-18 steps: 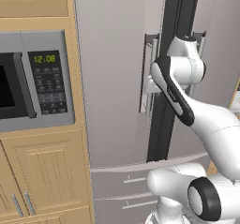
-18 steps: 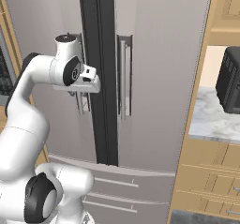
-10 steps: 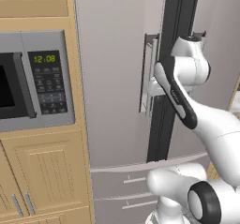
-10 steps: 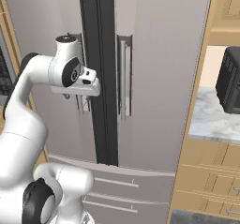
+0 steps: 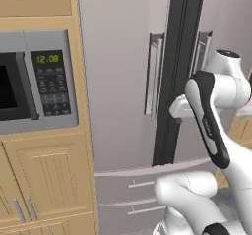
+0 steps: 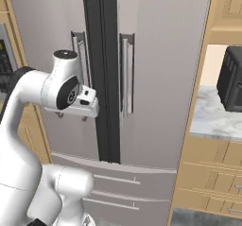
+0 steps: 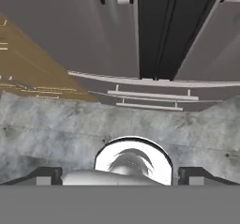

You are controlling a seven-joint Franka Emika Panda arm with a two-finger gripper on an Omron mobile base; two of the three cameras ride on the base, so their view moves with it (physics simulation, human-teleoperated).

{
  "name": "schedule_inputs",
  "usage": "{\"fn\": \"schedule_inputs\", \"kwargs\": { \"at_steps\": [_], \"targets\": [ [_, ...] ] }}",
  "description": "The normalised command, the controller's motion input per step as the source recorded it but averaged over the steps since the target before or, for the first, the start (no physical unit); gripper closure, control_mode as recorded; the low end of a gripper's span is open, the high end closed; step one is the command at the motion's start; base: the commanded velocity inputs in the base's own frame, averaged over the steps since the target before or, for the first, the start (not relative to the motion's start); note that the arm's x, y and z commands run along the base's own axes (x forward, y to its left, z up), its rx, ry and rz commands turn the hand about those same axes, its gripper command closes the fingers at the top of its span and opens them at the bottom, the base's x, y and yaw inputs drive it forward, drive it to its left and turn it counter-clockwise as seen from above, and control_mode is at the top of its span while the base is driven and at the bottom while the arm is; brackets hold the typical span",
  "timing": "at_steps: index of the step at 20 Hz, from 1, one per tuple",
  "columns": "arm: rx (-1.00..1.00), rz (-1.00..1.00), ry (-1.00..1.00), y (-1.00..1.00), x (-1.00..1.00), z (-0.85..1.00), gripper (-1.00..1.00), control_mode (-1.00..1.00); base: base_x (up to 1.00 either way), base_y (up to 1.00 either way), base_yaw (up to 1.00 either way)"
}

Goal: Navigate to the dishwasher.

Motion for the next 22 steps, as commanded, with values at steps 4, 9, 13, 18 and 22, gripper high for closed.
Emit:
{"fn": "schedule_inputs", "kwargs": {
  "at_steps": [4,9,13,18,22],
  "targets": [
    [0.0,0.0,0.0,0.0,0.0,0.0,-1.0,1.0,-0.88,0.0,0.0],
    [0.0,0.0,0.0,0.0,0.0,0.0,-1.0,1.0,-0.39,0.17,-0.12],
    [0.0,0.0,0.0,0.0,0.0,0.0,-1.0,1.0,-0.05,0.05,-0.48],
    [0.0,0.0,0.0,0.0,0.0,0.0,-1.0,1.0,-0.1,0.0,-0.75],
    [0.0,0.0,0.0,0.0,0.0,0.0,-1.0,1.0,0.0,-0.05,-0.78]
  ]
}}
